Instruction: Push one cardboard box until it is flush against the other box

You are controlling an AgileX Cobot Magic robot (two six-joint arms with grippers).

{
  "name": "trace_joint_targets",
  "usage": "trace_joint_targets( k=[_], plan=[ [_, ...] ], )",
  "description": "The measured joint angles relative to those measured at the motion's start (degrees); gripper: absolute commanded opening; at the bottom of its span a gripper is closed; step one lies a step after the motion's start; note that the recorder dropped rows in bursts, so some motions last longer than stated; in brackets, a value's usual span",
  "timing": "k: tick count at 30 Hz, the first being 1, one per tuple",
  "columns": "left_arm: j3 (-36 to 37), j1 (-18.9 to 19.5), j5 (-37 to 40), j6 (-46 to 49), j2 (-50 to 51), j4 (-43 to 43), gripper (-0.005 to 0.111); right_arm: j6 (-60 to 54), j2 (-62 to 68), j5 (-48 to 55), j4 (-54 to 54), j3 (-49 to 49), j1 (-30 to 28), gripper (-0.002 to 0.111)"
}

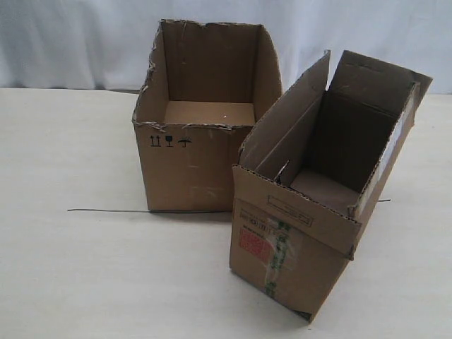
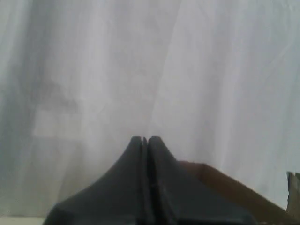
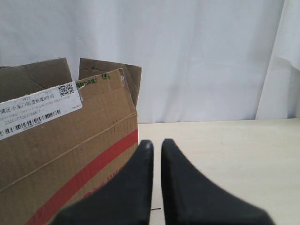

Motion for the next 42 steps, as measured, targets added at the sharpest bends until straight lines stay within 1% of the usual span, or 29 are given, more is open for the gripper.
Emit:
trace_joint_targets(
  k=[4,6,9,12,15,18,21,25,39,42],
  plan=[
    [0.00,0.00,-0.13,0.12,8.32,0.25,0.000,0.00,0.00,0.00,0.00,0.00,0.00,0.005],
    [0.00,0.00,-0.70,-2.06,11.00,3.87,0.000,0.00,0.00,0.00,0.00,0.00,0.00,0.005],
    [0.00,0.00,-3.52,-9.75,10.90,15.45,0.000,0.00,0.00,0.00,0.00,0.00,0.00,0.005],
    [0.00,0.00,-2.60,-11.93,8.49,17.63,0.000,0.00,0.00,0.00,0.00,0.00,0.00,0.005],
    [0.00,0.00,2.04,-10.56,3.93,16.04,0.000,0.00,0.00,0.00,0.00,0.00,0.00,0.005],
    [0.00,0.00,9.18,-7.51,-1.78,12.72,0.000,0.00,0.00,0.00,0.00,0.00,0.00,0.005],
    [0.00,0.00,15.86,-6.38,-8.58,10.87,0.000,0.11,0.00,0.00,0.00,0.00,0.00,0.005],
    [0.00,0.00,22.06,-5.99,-15.08,9.51,0.000,0.11,0.00,0.00,0.00,0.00,0.00,0.005],
    [0.00,0.00,35.79,-7.40,-15.97,8.99,0.000,0.11,0.00,0.00,0.00,0.04,0.00,0.005],
    [0.00,0.00,36.32,-8.37,-15.97,8.99,0.000,0.11,0.00,0.00,0.00,0.04,0.00,0.005]
  ],
)
